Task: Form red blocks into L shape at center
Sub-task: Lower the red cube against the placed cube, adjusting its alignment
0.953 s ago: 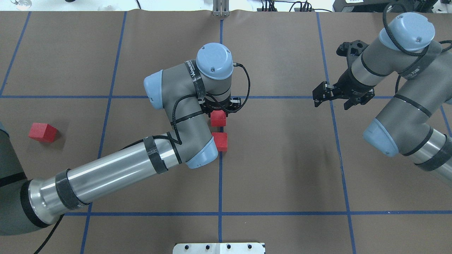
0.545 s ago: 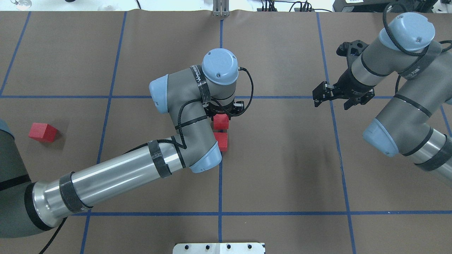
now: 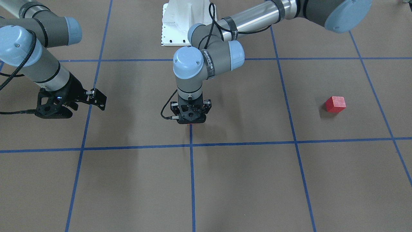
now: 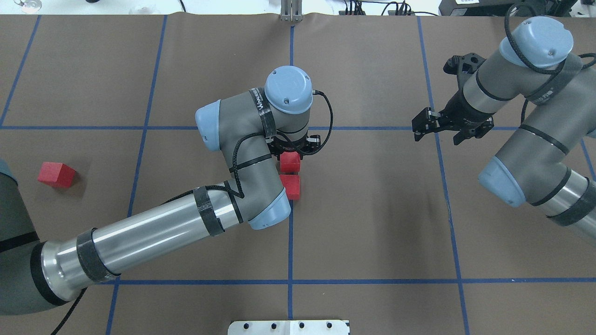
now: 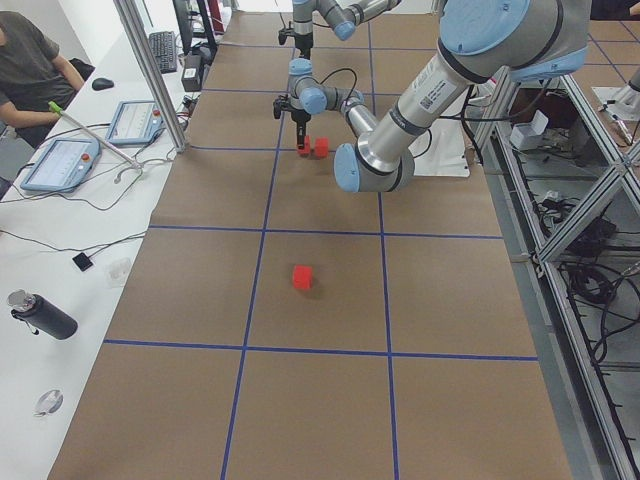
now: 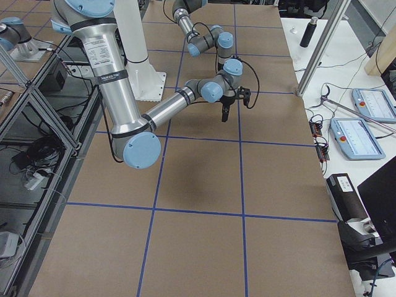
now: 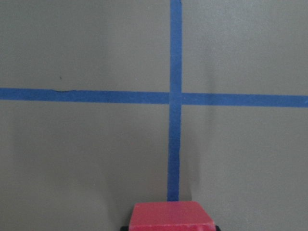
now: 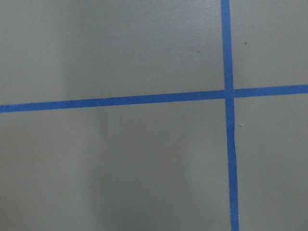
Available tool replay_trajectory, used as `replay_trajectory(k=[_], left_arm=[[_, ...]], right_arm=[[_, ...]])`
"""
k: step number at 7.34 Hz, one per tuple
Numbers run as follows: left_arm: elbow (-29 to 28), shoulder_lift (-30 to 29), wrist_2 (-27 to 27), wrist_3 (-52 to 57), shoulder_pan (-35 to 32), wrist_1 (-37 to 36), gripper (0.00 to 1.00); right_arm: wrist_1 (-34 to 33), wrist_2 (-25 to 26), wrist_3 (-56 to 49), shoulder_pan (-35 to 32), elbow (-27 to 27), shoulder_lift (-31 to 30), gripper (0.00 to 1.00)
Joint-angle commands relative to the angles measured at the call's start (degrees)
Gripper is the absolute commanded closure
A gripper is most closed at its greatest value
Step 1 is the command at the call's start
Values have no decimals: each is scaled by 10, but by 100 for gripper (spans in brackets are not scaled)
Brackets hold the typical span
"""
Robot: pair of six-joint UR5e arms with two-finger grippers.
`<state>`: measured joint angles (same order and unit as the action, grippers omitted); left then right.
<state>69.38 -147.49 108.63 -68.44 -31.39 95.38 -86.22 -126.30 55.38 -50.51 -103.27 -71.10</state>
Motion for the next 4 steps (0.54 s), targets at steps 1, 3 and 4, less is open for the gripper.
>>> replay_trajectory(k=[1, 3, 4], left_arm=[[7, 6, -1, 1, 0, 1, 100], [14, 9, 0, 1, 2, 1, 100], [14, 9, 0, 1, 2, 1, 100]], right_arm=[[0, 0, -1, 1, -1, 0, 0], [0, 0, 2, 0, -3, 0, 0], [0, 0, 2, 0, -4, 0, 0]])
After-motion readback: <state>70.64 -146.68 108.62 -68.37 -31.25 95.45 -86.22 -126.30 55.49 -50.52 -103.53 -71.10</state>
